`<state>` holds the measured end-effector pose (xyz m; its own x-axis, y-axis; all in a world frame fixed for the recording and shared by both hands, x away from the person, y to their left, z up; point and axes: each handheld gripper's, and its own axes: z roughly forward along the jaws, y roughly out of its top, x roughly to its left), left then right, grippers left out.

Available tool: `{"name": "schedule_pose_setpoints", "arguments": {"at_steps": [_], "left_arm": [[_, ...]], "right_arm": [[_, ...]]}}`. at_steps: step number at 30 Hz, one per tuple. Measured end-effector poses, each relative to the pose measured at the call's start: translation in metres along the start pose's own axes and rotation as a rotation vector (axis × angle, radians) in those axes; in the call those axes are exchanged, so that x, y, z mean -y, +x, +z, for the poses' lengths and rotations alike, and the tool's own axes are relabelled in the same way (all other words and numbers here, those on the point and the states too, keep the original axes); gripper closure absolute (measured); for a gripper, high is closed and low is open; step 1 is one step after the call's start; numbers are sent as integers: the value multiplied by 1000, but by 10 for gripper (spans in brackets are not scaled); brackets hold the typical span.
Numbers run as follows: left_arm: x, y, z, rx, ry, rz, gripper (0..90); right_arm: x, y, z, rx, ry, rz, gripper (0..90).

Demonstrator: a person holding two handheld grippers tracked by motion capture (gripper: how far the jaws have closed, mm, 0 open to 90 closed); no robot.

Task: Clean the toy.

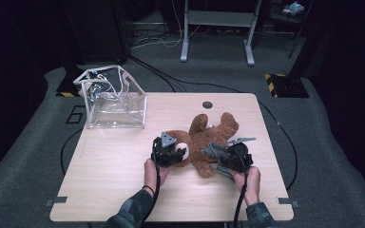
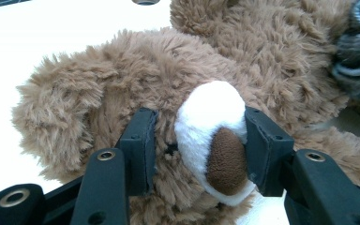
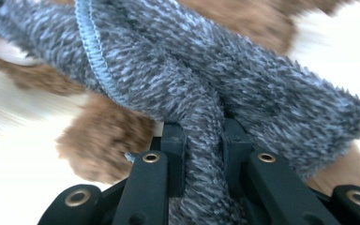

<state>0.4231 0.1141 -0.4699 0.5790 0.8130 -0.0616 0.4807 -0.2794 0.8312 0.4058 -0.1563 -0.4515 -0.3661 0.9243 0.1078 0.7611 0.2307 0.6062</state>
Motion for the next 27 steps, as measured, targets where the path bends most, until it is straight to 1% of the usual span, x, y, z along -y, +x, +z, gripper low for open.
{"name": "schedule_pose_setpoints", "arguments": {"at_steps": [1, 4, 7, 8, 9, 10, 12, 13, 14, 15, 16, 17, 18, 19, 20, 21, 23, 24, 25, 26, 27], "left_arm": [[0, 0, 0, -1, -1, -1, 504], [0, 0, 0, -2, -4, -4, 504], [0, 1, 0, -1, -3, -6, 504], [0, 0, 0, -2, -2, -5, 504], [0, 0, 0, -3, -2, -5, 504], [0, 0, 0, -3, -2, -5, 504], [0, 0, 0, -3, -2, -4, 504], [0, 0, 0, -3, -2, -4, 504], [0, 0, 0, -3, -2, -3, 504], [0, 0, 0, -3, -1, -2, 504], [0, 0, 0, -2, -1, 1, 504], [0, 0, 0, -2, -1, 1, 504], [0, 0, 0, -2, 1, 2, 504], [0, 1, 0, 0, 1, -1, 504], [0, 1, 0, 0, 1, -1, 504], [0, 1, 0, 1, 0, -1, 504], [0, 1, 0, 2, 0, 0, 503], [0, 1, 0, 3, 0, 3, 503], [0, 1, 0, 3, 0, 3, 502], [0, 1, 0, 3, 0, 3, 502], [0, 1, 0, 3, 0, 3, 502]], "right_arm": [[1, -3, -2, -2, -3, 2, 760], [0, 0, -6, -9, -11, -3, 758], [-6, 9, -12, -24, -38, -33, 756], [-12, 16, -15, -45, -57, -67, 754], [-15, 20, -16, -52, -62, -82, 753], [-18, 25, -16, -64, -69, -85, 753], [-24, 35, -13, -94, -76, -103, 752], [-24, 35, -13, -94, -76, -103, 752], [-27, 42, -11, -98, -69, -111, 752], [-32, 53, -5, -115, -65, -137, 753], [-34, 58, -1, -121, -61, -145, 753], [-36, 63, 2, -121, -52, -146, 753], [-37, 66, 7, -120, -47, -167, 753], [-38, 69, 11, -110, -35, -163, 754], [-38, 69, 11, -110, -35, -163, 754], [-38, 69, 17, -97, -24, -184, 757], [-37, 68, 18, -101, -19, -176, 758], [-35, 62, 17, -103, -14, -158, 759], [-35, 62, 17, -103, -14, -158, 759], [-33, 59, 16, -102, -19, -149, 759], [-29, 52, 12, -105, -13, -131, 759]]}}
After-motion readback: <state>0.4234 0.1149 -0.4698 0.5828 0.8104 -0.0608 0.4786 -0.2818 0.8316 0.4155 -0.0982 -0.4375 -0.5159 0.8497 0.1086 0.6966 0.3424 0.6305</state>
